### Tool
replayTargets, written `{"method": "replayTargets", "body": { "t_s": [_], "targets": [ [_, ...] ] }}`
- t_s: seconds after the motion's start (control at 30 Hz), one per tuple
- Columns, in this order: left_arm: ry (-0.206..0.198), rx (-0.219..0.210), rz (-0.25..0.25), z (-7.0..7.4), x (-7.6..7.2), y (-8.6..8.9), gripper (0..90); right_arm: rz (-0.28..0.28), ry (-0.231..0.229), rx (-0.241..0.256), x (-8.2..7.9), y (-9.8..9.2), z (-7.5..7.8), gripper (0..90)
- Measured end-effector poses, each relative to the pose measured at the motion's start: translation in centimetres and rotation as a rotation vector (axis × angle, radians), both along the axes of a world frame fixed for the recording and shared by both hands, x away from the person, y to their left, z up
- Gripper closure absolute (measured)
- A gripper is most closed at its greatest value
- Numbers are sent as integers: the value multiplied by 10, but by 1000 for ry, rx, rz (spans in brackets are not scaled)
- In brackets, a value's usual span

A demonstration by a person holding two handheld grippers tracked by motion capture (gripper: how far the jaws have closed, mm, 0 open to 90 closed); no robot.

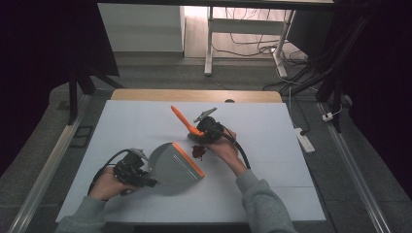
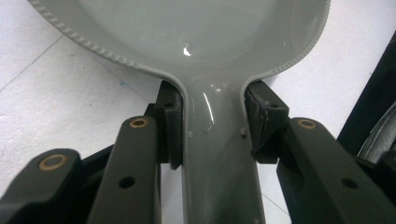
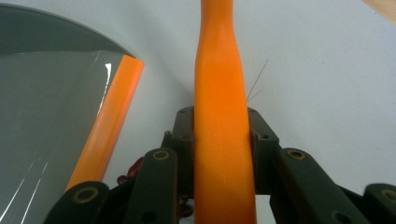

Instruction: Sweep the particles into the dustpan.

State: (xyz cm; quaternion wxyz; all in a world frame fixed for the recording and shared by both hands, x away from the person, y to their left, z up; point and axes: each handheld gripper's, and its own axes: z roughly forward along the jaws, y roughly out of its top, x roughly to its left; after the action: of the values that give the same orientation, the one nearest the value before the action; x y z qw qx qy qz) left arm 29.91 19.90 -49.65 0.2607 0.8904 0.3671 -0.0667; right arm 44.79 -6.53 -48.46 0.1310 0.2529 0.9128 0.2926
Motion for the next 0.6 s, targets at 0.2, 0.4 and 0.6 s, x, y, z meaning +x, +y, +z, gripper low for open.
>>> {"method": "replayTargets", "body": {
  "t_s": [0.2,0.4,0.6],
  "targets": [
    [-1,1,2,0,0,-1,617,6,7,-2,-4,3,0,706],
    [-2,0,2,0,0,-1,617,26,7,-5,-13,10,0,706],
    [-3,1,2,0,0,-1,617,49,18,23,-23,14,-1,706]
  ]
}}
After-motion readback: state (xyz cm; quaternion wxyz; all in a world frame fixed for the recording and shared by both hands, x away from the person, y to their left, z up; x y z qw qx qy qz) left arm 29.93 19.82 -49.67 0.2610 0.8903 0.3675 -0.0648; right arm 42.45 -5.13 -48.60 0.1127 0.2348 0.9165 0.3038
